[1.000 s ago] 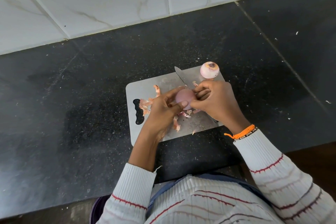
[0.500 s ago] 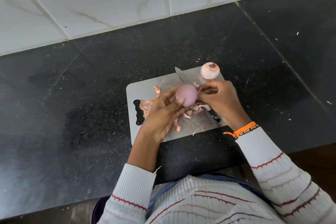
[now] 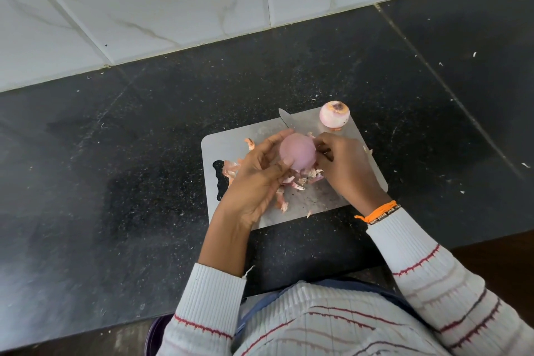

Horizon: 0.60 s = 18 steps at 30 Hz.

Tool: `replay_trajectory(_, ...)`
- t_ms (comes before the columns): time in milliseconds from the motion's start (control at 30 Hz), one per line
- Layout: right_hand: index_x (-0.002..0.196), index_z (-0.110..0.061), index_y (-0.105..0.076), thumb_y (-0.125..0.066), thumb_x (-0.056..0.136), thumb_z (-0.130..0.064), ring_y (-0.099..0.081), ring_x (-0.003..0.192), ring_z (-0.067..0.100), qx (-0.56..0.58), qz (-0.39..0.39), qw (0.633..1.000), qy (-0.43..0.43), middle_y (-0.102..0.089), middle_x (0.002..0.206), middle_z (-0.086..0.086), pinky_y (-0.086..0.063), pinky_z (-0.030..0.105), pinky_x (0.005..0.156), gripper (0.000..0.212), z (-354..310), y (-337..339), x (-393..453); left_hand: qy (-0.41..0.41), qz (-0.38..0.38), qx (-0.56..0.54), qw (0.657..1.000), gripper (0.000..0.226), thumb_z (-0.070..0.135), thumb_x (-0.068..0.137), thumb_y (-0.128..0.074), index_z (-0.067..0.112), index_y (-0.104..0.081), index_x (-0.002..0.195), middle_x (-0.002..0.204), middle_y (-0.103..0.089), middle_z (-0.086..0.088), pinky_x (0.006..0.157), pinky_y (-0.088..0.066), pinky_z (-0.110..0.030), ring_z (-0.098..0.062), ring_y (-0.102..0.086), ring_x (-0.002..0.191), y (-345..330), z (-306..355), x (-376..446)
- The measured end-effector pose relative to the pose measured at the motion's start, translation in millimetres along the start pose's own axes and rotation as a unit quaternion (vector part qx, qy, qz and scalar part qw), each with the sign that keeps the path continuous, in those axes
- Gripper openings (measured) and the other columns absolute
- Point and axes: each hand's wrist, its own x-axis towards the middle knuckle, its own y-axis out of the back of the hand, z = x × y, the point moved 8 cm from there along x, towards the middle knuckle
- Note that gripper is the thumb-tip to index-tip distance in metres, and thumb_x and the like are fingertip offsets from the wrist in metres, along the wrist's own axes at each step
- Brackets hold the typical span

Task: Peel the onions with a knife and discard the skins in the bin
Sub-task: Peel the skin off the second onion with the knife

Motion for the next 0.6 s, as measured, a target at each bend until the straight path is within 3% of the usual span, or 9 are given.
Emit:
replay_trajectory(167,0.103,-0.008,-0.069,-0.052,0.093,-0.015,-0.065,0.086,0.015,0.019,0.020,0.999,0.020,-0.072,0.095,0.007,-0.054,0.030,0.074,0.021,-13.1,14.7,1.6,0.005,0.041,0.057,0.998,0.040,-0.009,0.088,-0.048,0.011,-0.053,0.122,0.113,-0.061,-0.007,0.082,-0.052,-0.028,-0.023,-0.058,0.105,6.5,-1.6,-0.2)
replay_trajectory(367,0.107,-0.009,-0.069,-0.058,0.090,-0.020,-0.065,0.086,0.006,0.115,-0.022,0.993,0.001,-0.072,0.098,0.003,-0.055,0.018,0.075,0.023,-20.5,14.7,0.9,0.010,0.068,0.096,0.993,0.039,-0.008,0.090,-0.047,0.010,-0.052,0.124,0.108,-0.062,-0.001,0.087,-0.051,-0.028,-0.021,-0.059,0.105,5.3,0.3,-0.4)
replay_trajectory(500,0.109,-0.007,-0.068,-0.063,0.086,-0.014,-0.061,0.081,-0.002,0.121,-0.028,0.992,0.017,-0.072,0.100,0.004,-0.049,0.005,0.074,0.025,-22.7,15.9,0.0,0.029,0.060,0.084,0.994,0.038,-0.002,0.092,-0.046,0.008,-0.048,0.129,0.111,-0.059,-0.002,0.076,-0.055,-0.023,-0.015,-0.064,0.092,2.6,-1.4,-2.4)
replay_trajectory(600,0.112,-0.006,-0.066,-0.065,0.084,-0.012,-0.062,0.082,-0.001,0.124,-0.036,0.991,0.025,-0.071,0.101,0.005,-0.048,0.003,0.073,0.029,-22.6,16.3,0.0,0.035,0.054,0.078,0.995,0.039,0.000,0.093,-0.045,0.006,-0.047,0.132,0.112,-0.059,-0.002,0.075,-0.055,-0.024,-0.010,-0.066,0.085,3.7,-2.6,-2.7)
